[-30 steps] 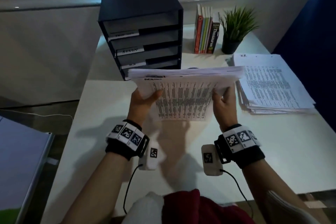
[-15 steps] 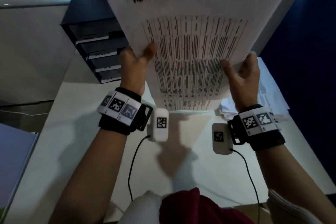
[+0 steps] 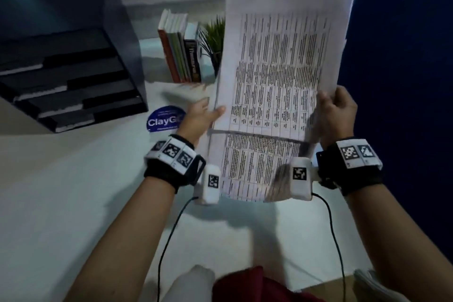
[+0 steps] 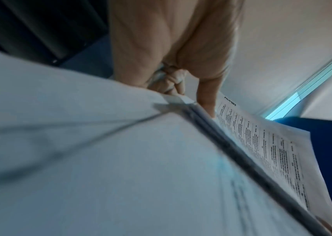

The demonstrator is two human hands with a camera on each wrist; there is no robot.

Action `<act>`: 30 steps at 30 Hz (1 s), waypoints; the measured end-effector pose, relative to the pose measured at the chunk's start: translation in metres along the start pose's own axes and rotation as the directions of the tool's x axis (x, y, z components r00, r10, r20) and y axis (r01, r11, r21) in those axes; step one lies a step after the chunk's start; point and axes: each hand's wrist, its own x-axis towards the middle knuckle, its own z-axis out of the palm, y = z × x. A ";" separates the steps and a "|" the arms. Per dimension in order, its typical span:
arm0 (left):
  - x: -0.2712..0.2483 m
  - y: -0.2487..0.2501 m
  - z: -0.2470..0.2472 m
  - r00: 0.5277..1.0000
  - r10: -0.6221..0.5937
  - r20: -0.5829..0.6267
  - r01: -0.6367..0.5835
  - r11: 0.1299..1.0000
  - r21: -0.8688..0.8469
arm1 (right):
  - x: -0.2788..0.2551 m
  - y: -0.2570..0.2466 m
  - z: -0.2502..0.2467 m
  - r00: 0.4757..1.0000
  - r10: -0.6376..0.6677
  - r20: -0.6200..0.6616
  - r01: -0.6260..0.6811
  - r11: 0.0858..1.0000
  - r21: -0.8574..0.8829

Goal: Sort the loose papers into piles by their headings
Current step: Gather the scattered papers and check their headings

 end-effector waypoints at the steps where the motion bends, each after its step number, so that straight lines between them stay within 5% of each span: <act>1: 0.002 -0.015 0.006 0.998 -0.055 0.009 0.054 0.998 0.038 | 0.004 0.015 -0.005 0.999 0.048 -0.003 -0.048 0.998 -0.042; 8: 0.008 -0.088 0.016 0.946 -0.325 -0.020 0.317 0.905 0.284 | 0.013 0.096 -0.012 0.947 0.313 -0.064 -0.319 0.917 -0.238; 13: -0.002 -0.095 0.018 0.897 -0.440 -0.034 0.439 0.884 0.160 | 0.018 0.117 -0.004 0.913 0.407 -0.036 -0.385 0.828 -0.408; 21: -0.018 -0.079 0.013 0.893 -0.375 0.247 0.397 0.917 -0.041 | 0.030 0.126 0.009 0.905 0.420 -0.066 -0.398 0.779 -0.484; 24: -0.023 -0.050 0.010 0.917 -0.363 0.168 0.358 0.932 0.062 | 0.027 0.128 0.011 0.912 0.405 -0.070 -0.382 0.771 -0.510; 27: -0.018 -0.019 -0.006 0.964 -0.267 -0.004 0.251 0.902 0.352 | 0.022 0.131 0.006 0.883 0.457 -0.105 -0.440 0.732 -0.520; 30: -0.014 0.009 -0.026 0.989 -0.145 -0.041 0.147 0.869 0.472 | 0.022 0.130 0.007 0.824 0.559 -0.095 -0.561 0.781 -0.274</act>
